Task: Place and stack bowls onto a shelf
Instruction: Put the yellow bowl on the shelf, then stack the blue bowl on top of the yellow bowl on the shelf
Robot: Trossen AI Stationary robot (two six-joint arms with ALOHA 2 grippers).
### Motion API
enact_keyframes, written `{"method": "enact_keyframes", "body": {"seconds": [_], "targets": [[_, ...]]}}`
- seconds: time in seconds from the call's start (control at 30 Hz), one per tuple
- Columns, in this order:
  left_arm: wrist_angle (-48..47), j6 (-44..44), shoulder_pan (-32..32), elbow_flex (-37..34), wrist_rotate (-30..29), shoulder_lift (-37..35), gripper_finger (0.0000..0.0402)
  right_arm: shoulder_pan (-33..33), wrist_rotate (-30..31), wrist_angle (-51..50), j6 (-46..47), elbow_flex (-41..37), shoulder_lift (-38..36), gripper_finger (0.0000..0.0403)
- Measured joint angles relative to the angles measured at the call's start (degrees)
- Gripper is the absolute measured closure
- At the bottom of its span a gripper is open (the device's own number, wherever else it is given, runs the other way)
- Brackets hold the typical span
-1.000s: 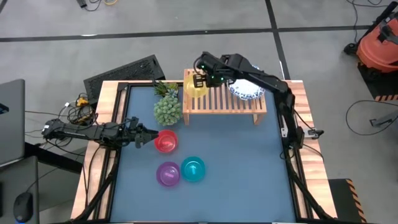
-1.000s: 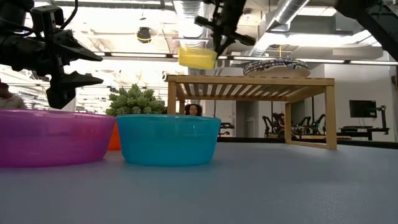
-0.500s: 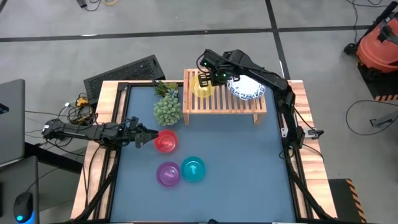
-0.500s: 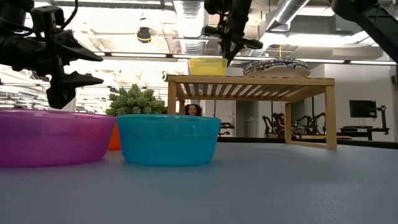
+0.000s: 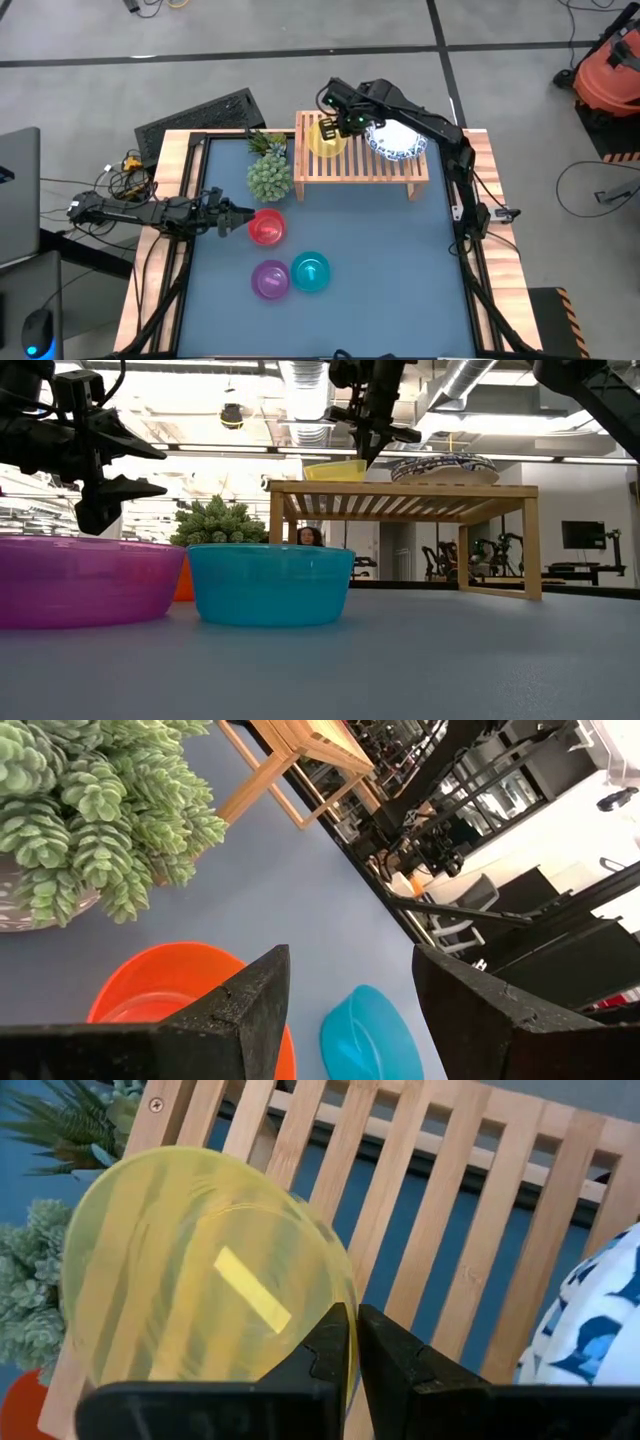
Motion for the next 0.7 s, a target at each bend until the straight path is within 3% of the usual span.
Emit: {"method": "enact_keyframes", "body": {"seconds": [0.53,0.7], "targets": [[0.1,0.0,0.0,0.0,-0.2,0.0,0.0205,-1.1,0.7,1.2,-4.1,0.6,-0.4,0.026],[0.1,0.0,0.0,0.0,-0.2,0.0,0.0205,0.1,0.5,2.3,-5.3,1.1,-5.4,0.0256]]}}
